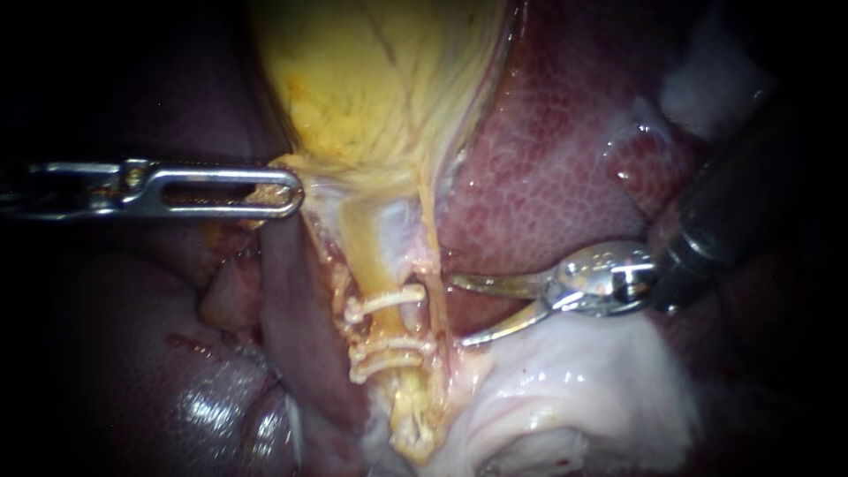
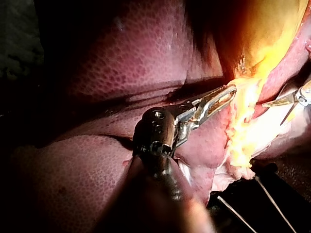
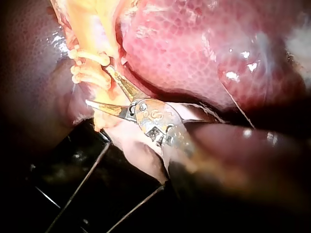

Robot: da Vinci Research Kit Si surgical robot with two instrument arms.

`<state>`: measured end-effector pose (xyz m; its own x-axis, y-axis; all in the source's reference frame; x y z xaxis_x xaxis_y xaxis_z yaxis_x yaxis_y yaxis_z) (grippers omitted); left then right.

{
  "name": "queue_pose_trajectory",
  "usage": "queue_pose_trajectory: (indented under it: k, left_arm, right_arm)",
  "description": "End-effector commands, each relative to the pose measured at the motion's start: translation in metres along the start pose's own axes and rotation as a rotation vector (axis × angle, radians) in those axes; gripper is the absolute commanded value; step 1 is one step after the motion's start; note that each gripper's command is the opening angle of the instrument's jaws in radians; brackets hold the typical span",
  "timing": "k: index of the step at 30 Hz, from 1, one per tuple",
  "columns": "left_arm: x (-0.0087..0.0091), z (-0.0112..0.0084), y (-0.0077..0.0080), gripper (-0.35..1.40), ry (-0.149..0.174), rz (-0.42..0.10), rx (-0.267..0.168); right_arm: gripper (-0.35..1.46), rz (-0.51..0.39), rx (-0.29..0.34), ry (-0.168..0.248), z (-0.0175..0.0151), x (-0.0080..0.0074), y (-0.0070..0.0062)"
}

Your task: Go to the cutting position left tube

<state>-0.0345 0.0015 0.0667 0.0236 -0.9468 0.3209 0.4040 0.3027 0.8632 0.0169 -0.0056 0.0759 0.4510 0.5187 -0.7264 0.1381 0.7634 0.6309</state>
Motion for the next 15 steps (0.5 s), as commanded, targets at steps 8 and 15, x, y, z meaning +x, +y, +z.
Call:
queue_pose_trajectory:
  k: [8,15]
  left_arm:
    - [-0.0001,-0.0003,0.0,-0.35,-0.002,-0.002,-0.003]
    - [0.0,-0.0003,-0.0005,-0.35,-0.004,-0.003,-0.006]
  right_arm:
    - [1.43,0.026,0.038,-0.019,0.0036,-0.0026,0.0005]
    - [1.43,0.037,0.034,-0.022,0.005,-0.0029,0.0015]
